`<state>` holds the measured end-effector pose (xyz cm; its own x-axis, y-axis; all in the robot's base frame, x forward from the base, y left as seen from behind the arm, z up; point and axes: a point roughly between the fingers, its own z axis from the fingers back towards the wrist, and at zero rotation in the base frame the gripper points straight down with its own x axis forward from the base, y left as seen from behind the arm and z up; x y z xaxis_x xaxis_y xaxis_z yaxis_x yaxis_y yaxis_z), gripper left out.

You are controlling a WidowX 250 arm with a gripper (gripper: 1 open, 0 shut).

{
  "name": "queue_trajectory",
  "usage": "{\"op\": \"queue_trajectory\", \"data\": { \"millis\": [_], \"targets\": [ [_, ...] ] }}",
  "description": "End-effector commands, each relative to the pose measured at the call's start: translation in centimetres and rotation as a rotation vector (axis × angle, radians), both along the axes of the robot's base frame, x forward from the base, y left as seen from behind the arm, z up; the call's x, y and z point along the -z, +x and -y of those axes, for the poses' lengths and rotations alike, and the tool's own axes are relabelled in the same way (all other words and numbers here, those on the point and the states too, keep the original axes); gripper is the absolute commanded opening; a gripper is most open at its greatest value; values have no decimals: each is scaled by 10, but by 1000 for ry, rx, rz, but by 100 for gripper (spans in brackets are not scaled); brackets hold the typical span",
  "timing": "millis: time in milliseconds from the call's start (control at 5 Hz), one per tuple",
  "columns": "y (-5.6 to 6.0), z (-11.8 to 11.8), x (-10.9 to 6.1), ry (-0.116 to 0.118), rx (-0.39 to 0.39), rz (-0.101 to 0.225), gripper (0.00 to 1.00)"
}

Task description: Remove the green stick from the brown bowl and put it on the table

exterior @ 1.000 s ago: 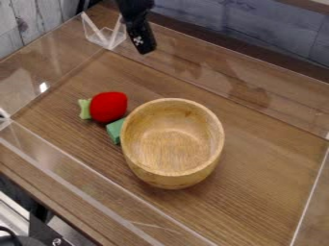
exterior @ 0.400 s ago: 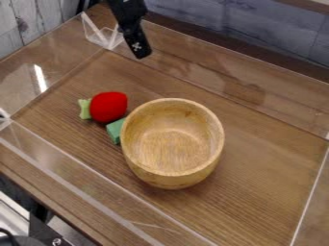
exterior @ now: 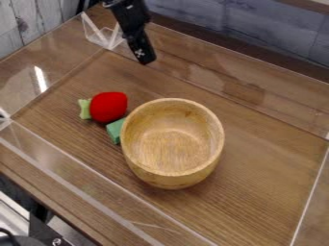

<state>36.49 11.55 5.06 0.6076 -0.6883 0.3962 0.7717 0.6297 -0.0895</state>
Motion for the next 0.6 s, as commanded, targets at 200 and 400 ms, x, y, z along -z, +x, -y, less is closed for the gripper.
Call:
{"op": "queue_trajectory", "data": {
  "millis": [200, 400],
  "targets": [
    [11, 5, -22, 22, -99, 78, 100],
    [9, 11, -32, 4, -81, 84, 100]
  ]
}}
